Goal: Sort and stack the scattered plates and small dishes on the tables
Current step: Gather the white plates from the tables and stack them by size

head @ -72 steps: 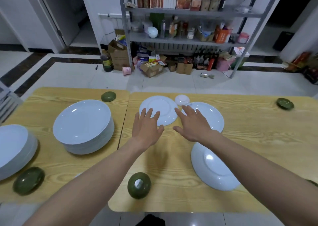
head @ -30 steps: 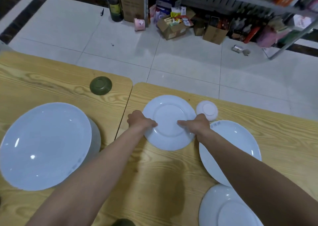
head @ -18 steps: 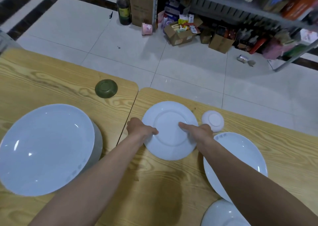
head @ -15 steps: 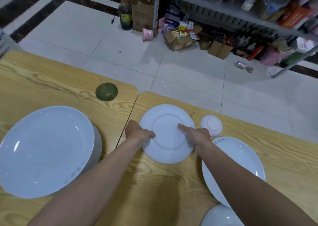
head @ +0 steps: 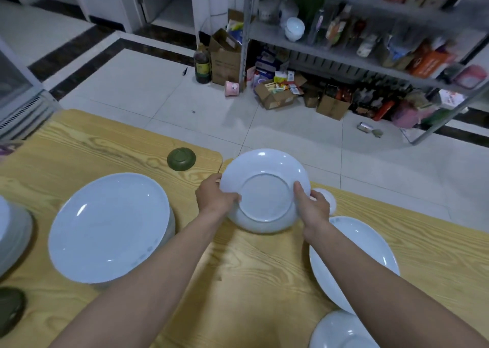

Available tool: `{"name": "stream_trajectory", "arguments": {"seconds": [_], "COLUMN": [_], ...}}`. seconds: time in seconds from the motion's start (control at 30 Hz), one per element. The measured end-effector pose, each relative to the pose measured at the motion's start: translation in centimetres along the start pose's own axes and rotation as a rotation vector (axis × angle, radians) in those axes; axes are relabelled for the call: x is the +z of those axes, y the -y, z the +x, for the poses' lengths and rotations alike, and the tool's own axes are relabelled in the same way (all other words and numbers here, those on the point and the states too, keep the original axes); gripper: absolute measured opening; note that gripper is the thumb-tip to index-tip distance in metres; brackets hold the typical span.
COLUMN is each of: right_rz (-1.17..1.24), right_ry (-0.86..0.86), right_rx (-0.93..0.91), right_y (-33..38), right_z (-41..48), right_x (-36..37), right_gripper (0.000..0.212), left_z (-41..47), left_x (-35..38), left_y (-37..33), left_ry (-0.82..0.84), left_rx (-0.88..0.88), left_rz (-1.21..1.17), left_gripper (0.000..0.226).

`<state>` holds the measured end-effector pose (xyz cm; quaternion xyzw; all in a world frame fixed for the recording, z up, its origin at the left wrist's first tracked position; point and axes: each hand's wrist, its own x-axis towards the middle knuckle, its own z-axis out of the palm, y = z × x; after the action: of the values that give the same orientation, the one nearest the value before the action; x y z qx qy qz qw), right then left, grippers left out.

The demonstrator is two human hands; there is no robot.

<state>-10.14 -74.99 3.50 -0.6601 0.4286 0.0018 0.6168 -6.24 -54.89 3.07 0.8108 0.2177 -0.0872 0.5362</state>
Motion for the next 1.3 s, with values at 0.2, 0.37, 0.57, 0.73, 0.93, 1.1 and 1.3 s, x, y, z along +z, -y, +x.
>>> {"name": "stream_trajectory", "arguments": {"seconds": [0.2, 0.37, 0.57, 0.73, 0.93, 1.1, 1.3], "right_rz": [0.533, 0.802, 0.563, 0.379, 0.410, 0.503, 0.619], "right_ry": [0.061, 0.061, 0.201, 0.277, 0.159, 0.049, -0.026], "right_rx": [0.055, 0.098, 0.041, -0.020, -0.028, -0.027, 0.003], "right_y": [1.7, 0.4, -2.1, -5.1, -8.6, -10.3, -10.9], "right_z": [-4.3, -7.2, -11.1, -13.1, -14.9, -15.6, -15.1], "right_x": [-1.5, -4.4, -9.8, -16.3, -24.5, -29.2, -32.5], "right_gripper": [0.045, 0.035, 0.031, 0.028, 0.025, 0.031, 0.025], "left_z": [-3.5, -6.4, -10.6, -16.0, -24.2, -28.2, -29.5], "left_x": [-0.7, -1.0, -1.4, 0.0, 4.1, 7.1, 8.3], "left_y": [-1.9, -2.1, 0.3, 2.2, 4.1, 5.6, 6.5], "left_ry": [0.051, 0.148, 0.199, 0.168, 0.253, 0.222, 0.216], "left_rx": [0.206, 0.107, 0.133, 0.144, 0.180, 0.188, 0.398], "left_rz": [-0.132, -0.308, -0.338, -0.296, -0.314, -0.189, 0.335], "left_gripper": [0.022, 0.053, 0.036, 0.050, 0.042, 0.047, 0.051]}}
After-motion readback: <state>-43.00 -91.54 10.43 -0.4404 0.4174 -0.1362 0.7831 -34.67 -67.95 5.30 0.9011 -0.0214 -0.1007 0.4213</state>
